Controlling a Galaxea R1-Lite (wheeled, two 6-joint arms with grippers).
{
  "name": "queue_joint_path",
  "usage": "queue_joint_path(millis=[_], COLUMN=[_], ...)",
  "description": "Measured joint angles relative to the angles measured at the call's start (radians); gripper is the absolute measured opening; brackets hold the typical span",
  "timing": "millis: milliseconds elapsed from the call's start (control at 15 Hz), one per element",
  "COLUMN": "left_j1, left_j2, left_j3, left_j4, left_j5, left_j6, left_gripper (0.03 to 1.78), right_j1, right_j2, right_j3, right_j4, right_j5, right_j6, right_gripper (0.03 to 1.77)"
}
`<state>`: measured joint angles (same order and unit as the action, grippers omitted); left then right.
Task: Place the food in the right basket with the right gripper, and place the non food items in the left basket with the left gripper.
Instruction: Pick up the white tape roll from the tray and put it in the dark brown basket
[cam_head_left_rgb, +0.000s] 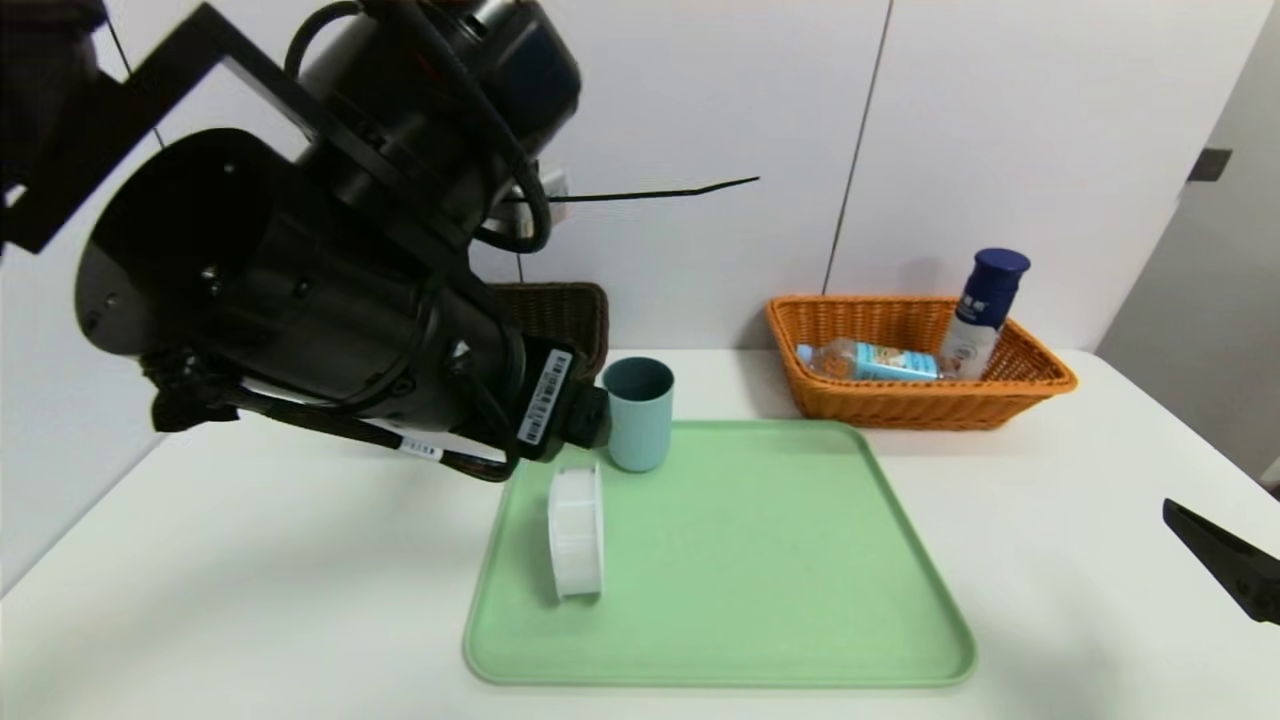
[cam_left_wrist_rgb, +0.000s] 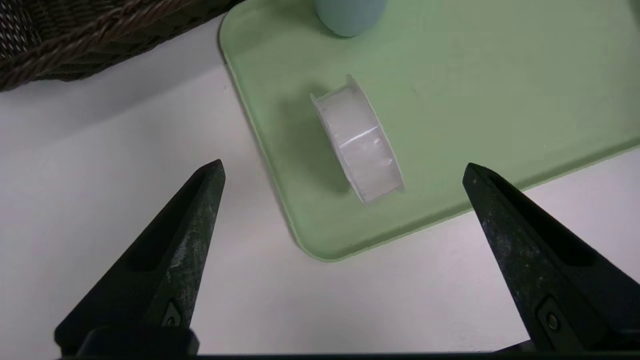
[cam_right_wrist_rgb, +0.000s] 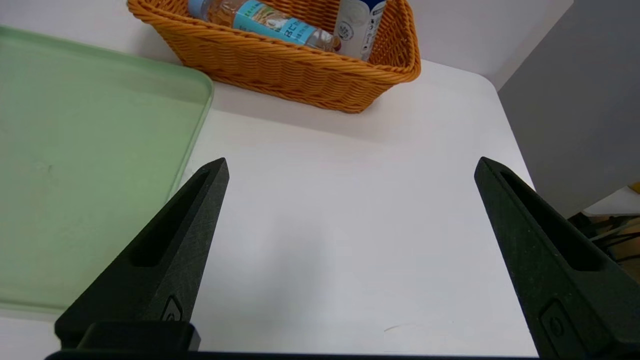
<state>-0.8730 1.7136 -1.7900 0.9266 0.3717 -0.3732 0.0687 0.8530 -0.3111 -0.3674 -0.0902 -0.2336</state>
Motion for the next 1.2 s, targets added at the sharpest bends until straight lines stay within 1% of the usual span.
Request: queue_joint_path(millis=[133,267,333,400,533,733,1200], left_j1=[-0.038,-0.082,-0.097,-0.104,-0.11,-0.111,-0.048], left_j2=[0.047,0.089,0.106,0.121,0.142,0.173,0.246], left_j3=[-0.073,-0.134,-0.147,-0.153,-0.146,-0.127,-0.119], left_j4=[0.061,0.114,0.141,0.153,0.164,0.179,0.174], left_j5=[0.022,0.029,0.034,0.042,0.056,0.097,0.103], left_j6=[-0.113,-0.21,-0.256,-0.275,-0.277,-0.278,-0.288], left_gripper=[1.69,1.69,1.69,1.69,1.69,1.69,1.69], right_j1=[0.001,0.001,0.001,0.001,0.001,0.001,0.001], right_j2=[-0.003,-0.006,-0.011,-0.016,-0.024,-0.034,-0.071], right_j3=[0.005,0.014,0.018,0.022,0.023,0.031,0.061], right_j4=[0.0,-0.001,0.001,0.005,0.005,0.006,0.014], right_j5=[0.0,0.0,0.0,0.0,0.001,0.0,0.0], right_j6=[-0.002,-0.009,-0.011,-0.011,-0.011,-0.011,-0.011], right_gripper=[1.69,1.69,1.69,1.69,1.69,1.69,1.7])
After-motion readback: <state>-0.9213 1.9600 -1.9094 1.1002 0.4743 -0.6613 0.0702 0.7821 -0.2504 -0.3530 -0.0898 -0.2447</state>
